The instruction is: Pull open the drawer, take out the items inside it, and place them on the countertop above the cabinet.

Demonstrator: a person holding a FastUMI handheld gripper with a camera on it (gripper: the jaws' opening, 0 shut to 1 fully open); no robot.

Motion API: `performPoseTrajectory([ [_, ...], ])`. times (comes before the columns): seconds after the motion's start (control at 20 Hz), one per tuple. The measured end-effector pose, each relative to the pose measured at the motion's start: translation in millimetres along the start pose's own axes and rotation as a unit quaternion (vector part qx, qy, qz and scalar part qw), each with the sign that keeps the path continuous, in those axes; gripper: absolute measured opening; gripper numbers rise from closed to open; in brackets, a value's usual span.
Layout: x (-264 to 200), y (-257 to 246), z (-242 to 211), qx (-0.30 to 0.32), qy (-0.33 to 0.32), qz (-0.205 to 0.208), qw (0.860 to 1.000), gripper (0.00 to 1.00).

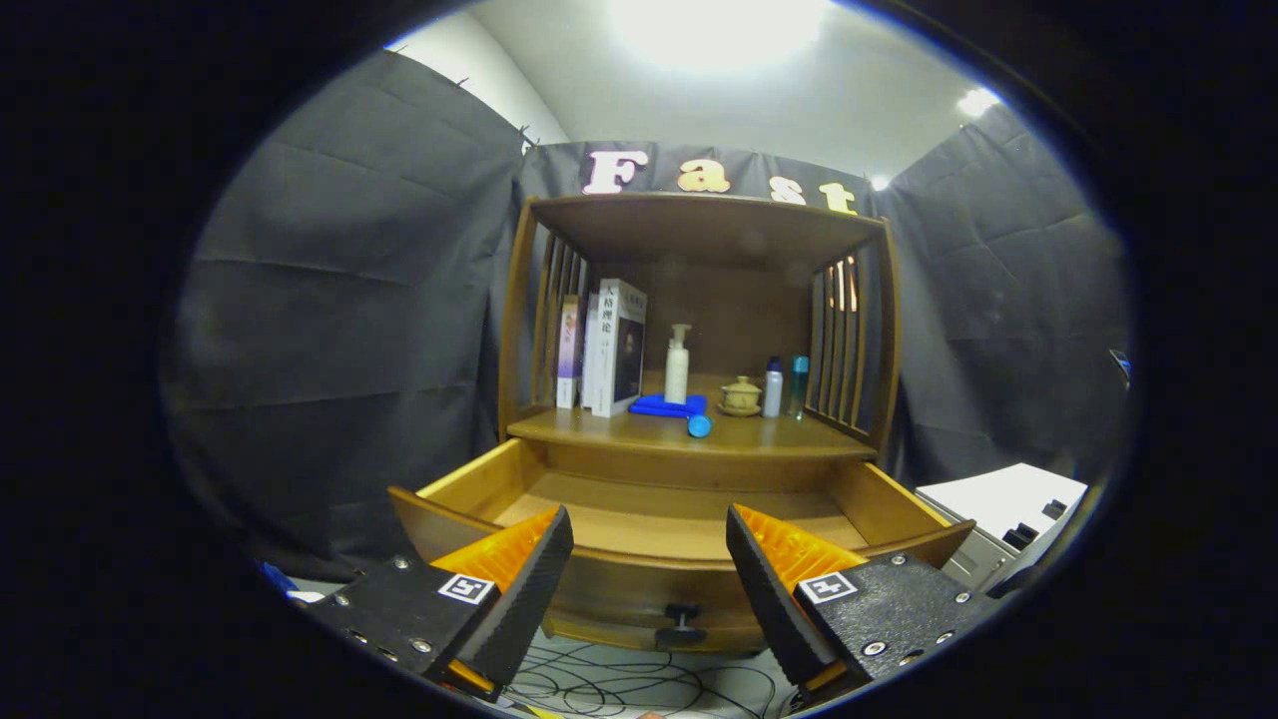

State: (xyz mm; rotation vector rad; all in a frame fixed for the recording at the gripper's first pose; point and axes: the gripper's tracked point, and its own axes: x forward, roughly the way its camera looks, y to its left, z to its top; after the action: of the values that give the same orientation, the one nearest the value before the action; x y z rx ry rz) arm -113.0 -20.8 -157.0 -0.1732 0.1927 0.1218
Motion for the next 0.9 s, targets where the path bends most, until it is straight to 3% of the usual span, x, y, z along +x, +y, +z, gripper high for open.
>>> performPoseTrajectory([
  [0.25, 10.1, -10.9, -47.3, 0.015, 0.045, -0.014, 0.999, 0.95],
  [0.9, 33.9, -16.7, -76.5, 0.012, 0.081, -0.057, 0.995, 0.95],
])
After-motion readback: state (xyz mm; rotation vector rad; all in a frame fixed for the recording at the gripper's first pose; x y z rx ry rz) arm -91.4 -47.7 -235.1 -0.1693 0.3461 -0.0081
